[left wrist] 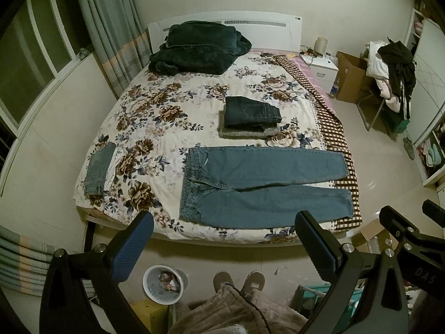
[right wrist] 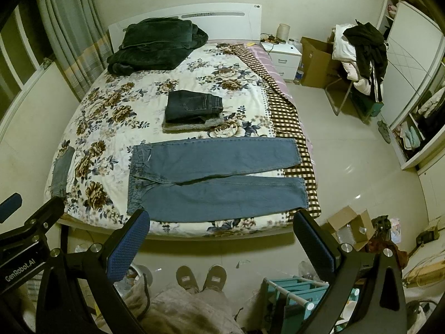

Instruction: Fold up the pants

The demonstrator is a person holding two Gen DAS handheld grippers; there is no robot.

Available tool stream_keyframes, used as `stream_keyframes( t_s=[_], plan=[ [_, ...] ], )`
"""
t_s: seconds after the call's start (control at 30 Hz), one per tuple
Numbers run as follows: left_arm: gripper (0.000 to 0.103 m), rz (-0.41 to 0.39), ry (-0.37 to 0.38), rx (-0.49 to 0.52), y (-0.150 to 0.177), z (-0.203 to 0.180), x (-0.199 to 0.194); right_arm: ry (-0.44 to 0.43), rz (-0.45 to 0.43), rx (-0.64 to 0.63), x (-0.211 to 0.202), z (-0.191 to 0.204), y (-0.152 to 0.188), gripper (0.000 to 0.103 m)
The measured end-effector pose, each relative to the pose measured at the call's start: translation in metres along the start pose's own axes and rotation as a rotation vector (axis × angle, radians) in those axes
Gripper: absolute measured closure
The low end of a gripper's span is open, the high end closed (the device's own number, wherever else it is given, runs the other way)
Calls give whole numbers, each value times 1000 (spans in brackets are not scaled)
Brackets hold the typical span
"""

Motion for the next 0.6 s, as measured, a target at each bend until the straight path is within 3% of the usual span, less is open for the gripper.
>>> stream_keyframes(
  t_s=[0.6],
  plan=[
    [0,-8,-3,1,-12,1,-7,0,0,2,2,6,2,0]
  ],
)
Point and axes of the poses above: each gripper's, at about its wrist camera, not at the fingertips, and x roughly the way its jaws point, z to its left, y to its underside, the point moved 2 cm from there along x, roughly the way its jaws point, and after that the axes turned 9 degrees about -y, right-handed, at the moved point
